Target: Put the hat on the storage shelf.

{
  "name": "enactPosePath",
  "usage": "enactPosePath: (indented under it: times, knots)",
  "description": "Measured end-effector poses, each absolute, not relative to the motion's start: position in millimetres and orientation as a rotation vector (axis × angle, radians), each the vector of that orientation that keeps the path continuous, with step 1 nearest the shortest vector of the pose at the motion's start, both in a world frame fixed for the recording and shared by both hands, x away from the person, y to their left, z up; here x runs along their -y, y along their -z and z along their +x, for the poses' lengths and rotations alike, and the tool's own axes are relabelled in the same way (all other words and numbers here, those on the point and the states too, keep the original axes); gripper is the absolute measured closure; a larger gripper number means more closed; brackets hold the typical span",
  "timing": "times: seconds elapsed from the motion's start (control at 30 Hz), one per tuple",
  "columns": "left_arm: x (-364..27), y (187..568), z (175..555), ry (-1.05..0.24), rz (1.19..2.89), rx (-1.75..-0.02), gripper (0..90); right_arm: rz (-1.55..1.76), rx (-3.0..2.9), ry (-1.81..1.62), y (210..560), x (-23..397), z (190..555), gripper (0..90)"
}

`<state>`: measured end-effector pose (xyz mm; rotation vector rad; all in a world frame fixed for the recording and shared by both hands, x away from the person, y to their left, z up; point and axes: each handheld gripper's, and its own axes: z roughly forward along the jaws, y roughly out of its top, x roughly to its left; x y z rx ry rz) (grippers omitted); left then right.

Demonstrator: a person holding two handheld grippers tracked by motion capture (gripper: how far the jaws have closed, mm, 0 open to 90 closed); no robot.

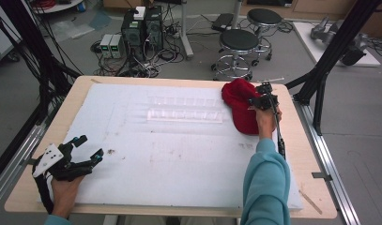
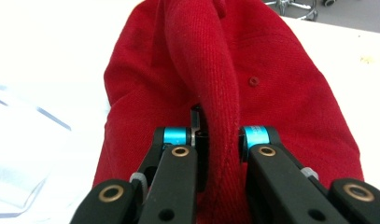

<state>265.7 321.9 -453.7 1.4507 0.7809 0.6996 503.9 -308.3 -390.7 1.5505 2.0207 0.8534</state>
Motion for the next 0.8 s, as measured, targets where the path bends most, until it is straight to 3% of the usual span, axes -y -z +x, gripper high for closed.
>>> enactPosePath:
  times: [0.8]
  knots:
    - [-324.9, 452.8, 271.0, -0.655, 1.438, -0.847, 14.2, 1.382, -1.923, -1.108, 335.9, 308.1, 451.0, 86.9]
